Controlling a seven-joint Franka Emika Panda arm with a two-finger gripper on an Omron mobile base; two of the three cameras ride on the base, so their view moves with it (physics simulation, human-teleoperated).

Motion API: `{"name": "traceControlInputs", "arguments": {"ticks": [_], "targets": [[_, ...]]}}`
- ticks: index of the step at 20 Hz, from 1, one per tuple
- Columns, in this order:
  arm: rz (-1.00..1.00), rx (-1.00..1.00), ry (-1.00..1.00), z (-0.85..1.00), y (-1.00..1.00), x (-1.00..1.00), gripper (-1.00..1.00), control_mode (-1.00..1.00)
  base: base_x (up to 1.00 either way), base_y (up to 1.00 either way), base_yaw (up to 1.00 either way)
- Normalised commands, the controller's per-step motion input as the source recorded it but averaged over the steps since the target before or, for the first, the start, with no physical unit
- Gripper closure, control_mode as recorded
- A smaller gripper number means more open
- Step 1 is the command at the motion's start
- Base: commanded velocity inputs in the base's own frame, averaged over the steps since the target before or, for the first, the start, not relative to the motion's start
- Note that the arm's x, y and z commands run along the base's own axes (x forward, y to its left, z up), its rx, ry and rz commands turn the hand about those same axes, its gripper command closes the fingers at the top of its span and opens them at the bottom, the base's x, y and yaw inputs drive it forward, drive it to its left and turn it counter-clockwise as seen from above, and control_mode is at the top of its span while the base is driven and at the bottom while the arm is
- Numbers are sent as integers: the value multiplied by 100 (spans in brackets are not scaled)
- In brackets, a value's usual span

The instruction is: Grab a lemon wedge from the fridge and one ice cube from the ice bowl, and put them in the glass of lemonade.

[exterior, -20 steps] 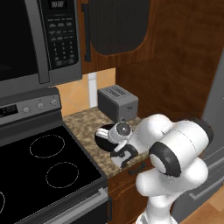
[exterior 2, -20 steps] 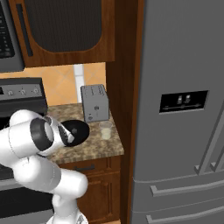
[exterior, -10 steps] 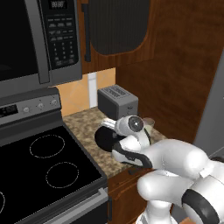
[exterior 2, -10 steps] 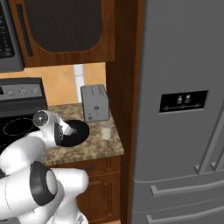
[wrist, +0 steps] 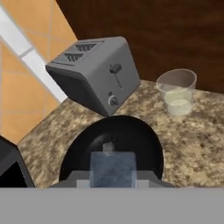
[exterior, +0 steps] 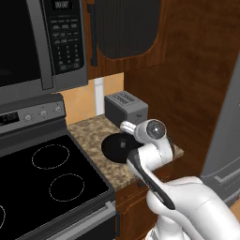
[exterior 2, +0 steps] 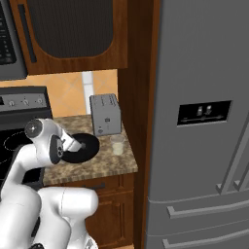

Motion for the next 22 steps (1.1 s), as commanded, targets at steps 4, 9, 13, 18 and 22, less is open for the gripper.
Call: {"name": "traceControlInputs", "arguments": {"ticks": [4,9,13,18,22], "targets": [[-21,-1,3,63,-57,-38,100,-100,0,0,0],[-22,0,14,39,-50,-30,100,-100,0,0,0],[-17,0,23,22,-26,-10,100,-100,0,0,0],[-15,0,28,11,-11,-3,100,-100,0,0,0],[-2,0,11,0,-6,0,100,-100,0,0,0]]}}
